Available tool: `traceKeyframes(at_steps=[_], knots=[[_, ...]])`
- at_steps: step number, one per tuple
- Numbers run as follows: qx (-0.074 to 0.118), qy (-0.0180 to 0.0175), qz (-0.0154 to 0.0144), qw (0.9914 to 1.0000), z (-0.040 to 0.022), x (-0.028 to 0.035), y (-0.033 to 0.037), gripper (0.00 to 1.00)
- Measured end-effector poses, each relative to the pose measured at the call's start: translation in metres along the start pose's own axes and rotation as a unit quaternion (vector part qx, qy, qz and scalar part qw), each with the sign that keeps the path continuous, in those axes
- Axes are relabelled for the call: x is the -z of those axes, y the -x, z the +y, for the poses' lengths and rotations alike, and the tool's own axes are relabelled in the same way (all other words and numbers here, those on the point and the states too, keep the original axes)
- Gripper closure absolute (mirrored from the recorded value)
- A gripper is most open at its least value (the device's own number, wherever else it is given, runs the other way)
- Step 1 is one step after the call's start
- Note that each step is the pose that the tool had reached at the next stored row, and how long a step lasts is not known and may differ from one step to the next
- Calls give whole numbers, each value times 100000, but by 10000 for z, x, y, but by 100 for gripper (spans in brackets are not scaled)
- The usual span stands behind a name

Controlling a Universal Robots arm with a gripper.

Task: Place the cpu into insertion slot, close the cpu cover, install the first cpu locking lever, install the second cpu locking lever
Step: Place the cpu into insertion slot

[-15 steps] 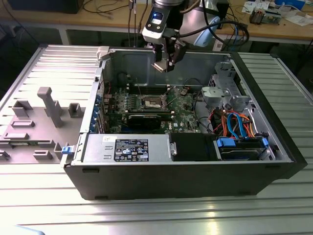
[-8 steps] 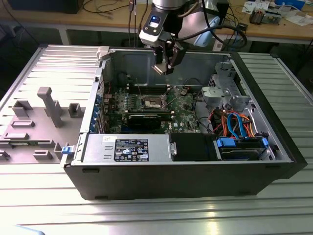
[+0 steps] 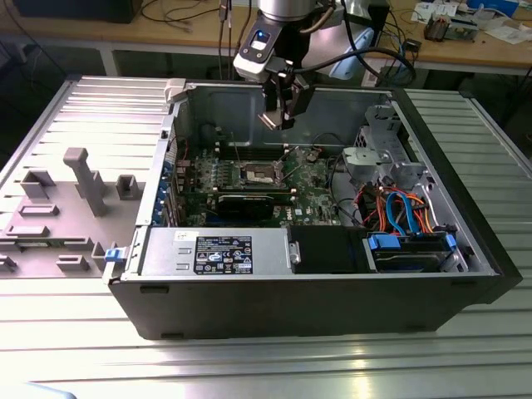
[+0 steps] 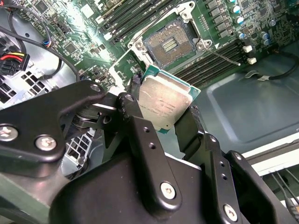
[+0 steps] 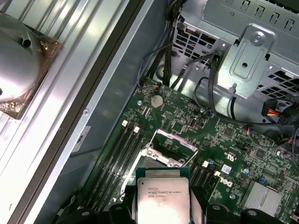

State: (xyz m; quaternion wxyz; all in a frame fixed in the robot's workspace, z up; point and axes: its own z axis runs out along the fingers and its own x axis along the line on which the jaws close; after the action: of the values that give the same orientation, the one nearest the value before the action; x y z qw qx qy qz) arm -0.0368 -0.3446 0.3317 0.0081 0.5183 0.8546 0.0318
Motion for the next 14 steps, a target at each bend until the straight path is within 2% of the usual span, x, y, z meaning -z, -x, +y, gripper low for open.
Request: traceKeyframes(at_steps=[9, 14], knots=[[0, 2, -1, 100000, 0, -2, 0, 45], [-3, -180, -14, 100000, -7, -72, 0, 45]])
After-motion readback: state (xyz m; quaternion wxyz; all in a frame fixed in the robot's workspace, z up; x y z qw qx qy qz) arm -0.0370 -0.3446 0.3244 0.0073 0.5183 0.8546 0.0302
